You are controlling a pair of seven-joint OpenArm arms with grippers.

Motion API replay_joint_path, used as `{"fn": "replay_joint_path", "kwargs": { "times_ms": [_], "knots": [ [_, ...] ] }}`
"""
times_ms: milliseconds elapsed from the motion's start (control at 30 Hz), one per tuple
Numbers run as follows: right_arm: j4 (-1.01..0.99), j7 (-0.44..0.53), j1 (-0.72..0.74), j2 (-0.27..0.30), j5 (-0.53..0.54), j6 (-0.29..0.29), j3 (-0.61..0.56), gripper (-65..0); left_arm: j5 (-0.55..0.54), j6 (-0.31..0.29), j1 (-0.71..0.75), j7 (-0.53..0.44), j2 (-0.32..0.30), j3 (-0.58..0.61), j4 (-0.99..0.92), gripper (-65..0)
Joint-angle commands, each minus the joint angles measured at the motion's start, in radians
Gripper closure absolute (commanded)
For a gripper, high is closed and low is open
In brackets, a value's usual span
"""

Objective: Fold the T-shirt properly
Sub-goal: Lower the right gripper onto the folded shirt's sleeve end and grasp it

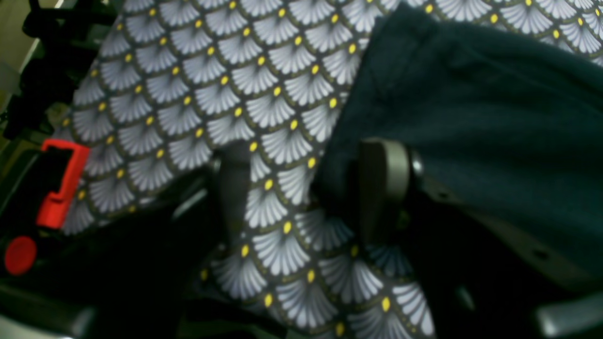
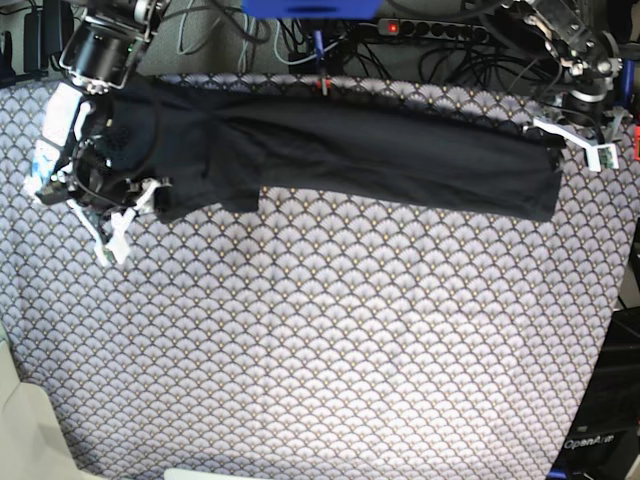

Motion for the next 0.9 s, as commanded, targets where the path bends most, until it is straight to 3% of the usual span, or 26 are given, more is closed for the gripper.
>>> {"fn": "replay_joint_path", "kwargs": {
  "times_ms": [0,167,567,867],
  "knots": [
    [-0.015,-0.056,-0.006,-0.012,0.002,0.004,-0.008,-18.6,-0.015,0.005,-0.004,-0.023,-0.008,-0.003,0.015,-34.8],
    [-0.015,-0.062,-0.006,-0.012,0.002,0.004,-0.008,0.0,-0.015,0.005,-0.007,-0.023,-0.008,-0.001,0.011,-34.8],
    [-0.015,-0.061,-0.020,-0.010,0.001,0.004,-0.009,0.0,-0.011,0.005,-0.018,-0.023,-0.008,0.001,0.011,-34.8],
    [-0.015,-0.062,-0.019,-0.006,0.002,0.004,-0.009,-17.0,-0.009,0.005,-0.018,-0.023,-0.008,0.001,0.011,-34.8]
  ]
}}
